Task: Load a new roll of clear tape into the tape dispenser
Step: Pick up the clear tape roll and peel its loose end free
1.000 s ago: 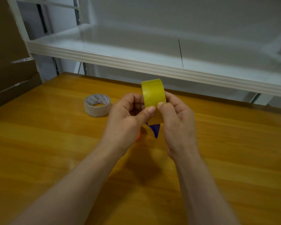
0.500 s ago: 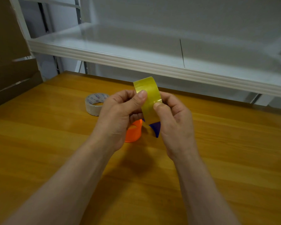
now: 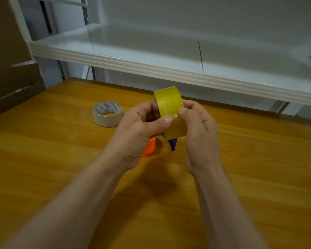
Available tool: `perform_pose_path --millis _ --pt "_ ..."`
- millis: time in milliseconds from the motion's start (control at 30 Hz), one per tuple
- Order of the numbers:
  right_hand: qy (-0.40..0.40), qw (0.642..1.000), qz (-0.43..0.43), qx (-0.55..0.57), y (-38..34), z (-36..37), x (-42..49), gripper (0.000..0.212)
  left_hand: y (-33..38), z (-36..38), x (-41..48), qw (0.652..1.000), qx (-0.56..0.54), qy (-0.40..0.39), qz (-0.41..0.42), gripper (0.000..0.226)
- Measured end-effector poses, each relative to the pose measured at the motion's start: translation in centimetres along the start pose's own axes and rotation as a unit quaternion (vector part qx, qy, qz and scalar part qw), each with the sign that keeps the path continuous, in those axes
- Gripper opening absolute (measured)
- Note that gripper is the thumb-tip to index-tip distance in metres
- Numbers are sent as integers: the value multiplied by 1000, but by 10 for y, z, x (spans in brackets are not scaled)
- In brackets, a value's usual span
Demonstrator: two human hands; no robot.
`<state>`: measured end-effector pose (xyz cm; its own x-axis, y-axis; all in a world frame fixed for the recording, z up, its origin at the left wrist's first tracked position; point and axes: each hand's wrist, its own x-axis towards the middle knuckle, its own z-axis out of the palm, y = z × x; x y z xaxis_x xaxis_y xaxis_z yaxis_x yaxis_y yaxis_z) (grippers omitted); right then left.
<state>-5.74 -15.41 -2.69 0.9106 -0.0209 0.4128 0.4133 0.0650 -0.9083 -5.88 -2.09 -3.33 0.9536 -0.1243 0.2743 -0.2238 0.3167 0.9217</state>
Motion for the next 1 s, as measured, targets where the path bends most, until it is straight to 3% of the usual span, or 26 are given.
perform_pose_path --millis 233,567,800,1000 --pt "-1 1000 -8 -11 -2 0 0 24 0 -4 2 999 -39 5 -32 36" --pt "50 999 10 -12 0 3 0 23 -5 9 -4 997 64 9 30 24" --pt "42 999 5 -27 -1 7 -2 20 -6 9 -4 999 34 36 20 33" --pt "53 999 -1 -2 1 7 -3 20 -7 13 -7 996 72 36 44 25"
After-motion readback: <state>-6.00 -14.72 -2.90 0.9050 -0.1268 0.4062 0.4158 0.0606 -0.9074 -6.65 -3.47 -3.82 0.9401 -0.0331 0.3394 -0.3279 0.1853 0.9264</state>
